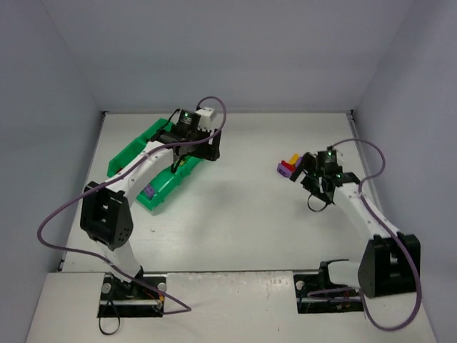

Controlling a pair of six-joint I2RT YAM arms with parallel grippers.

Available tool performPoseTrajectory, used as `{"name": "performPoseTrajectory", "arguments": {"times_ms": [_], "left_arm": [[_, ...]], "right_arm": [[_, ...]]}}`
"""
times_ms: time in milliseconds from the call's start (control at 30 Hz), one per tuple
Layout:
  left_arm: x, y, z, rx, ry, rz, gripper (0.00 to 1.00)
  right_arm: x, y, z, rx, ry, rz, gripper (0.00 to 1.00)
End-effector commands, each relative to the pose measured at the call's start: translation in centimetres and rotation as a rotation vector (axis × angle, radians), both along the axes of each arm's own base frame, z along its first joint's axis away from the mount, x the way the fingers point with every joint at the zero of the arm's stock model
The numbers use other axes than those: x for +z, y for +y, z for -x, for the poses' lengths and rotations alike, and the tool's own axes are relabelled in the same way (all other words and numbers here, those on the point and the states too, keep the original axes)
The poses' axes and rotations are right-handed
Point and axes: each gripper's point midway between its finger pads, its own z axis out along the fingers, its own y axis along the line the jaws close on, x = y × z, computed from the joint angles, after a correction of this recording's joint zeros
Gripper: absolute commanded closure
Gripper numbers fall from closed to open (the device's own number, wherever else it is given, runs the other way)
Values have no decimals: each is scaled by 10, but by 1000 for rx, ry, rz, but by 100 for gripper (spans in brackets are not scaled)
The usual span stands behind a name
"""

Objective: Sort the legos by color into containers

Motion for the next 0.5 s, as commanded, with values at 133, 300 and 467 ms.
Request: {"name": "performPoseTrajectory", "arguments": {"times_ms": [133,300,467], "left_arm": [[55,24,49,30,-54,97,30],[60,36,77,40,-61,118,30],[56,45,100,49,-57,136,30]], "right_arm": [[12,17,-78,-65,-53,75,14],[-9,32,-97,-113,8,65,14],[-37,36,-112,-190,82,73,11]]}}
